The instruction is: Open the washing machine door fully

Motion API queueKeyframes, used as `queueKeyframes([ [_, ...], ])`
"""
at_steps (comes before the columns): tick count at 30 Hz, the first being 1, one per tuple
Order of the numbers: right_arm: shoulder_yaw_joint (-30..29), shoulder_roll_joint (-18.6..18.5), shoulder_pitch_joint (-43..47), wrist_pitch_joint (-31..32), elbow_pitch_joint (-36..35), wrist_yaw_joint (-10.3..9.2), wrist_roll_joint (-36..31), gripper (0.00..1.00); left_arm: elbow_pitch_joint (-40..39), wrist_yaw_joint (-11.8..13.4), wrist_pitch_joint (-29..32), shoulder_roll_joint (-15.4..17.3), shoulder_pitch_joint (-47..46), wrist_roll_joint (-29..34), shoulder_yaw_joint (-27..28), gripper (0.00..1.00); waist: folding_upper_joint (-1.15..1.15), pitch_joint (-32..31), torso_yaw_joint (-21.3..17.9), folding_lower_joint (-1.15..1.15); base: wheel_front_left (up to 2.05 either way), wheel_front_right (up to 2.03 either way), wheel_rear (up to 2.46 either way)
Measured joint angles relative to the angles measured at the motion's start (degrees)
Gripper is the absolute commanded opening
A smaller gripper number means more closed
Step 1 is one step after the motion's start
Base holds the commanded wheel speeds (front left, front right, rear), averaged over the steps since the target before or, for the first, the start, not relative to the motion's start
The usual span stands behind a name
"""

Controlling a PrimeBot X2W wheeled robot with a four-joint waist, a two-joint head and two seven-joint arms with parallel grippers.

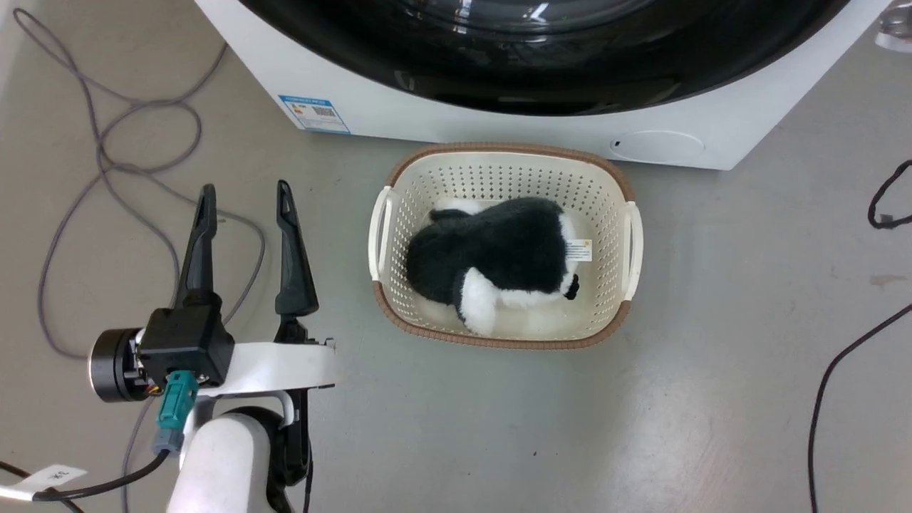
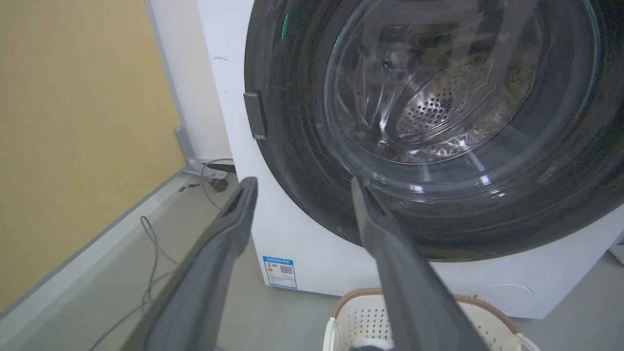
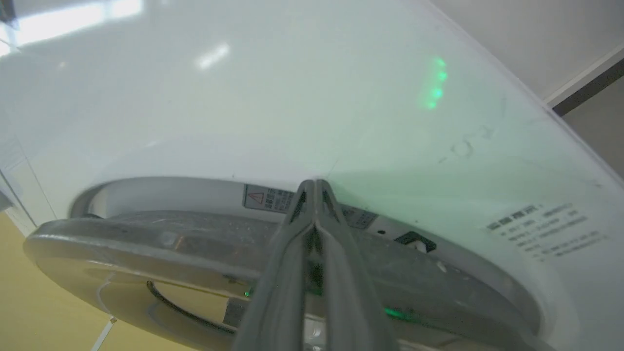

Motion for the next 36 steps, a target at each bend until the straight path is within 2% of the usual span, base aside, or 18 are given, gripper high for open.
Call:
queueKeyframes([
  [14, 5.9, -4.9, -2.8, 15.3, 5.4, -0.08, 7.9, 0.00, 0.3, 1.4, -1.7, 0.0, -0.3, -0.8, -0.6, 1.00, 0.00, -1.8, 0.9, -0.01, 0.00, 0.00, 0.00],
  [25, 11.9, -4.3, -2.4, 23.5, 8.8, -0.02, 14.0, 0.00, 1.5, 2.0, -3.0, 0.0, 0.6, -1.2, -0.3, 1.00, 0.00, -4.8, 0.7, 0.00, 0.00, 0.00, 0.00],
  [30, 14.0, -4.7, 1.6, 27.8, 7.4, -0.01, 17.8, 0.00, 2.3, 2.0, -3.6, 0.0, 3.0, -1.2, 0.4, 1.00, 0.00, -7.6, 0.2, 0.00, 0.00, 0.00, 0.00],
  [36, 16.1, -4.6, 10.0, 31.6, -0.1, 0.01, 19.4, 0.00, 3.0, 1.8, -3.6, 0.0, 5.7, -1.0, 0.8, 1.00, 0.00, -11.3, -0.9, -0.01, 0.00, 0.00, 0.00],
])
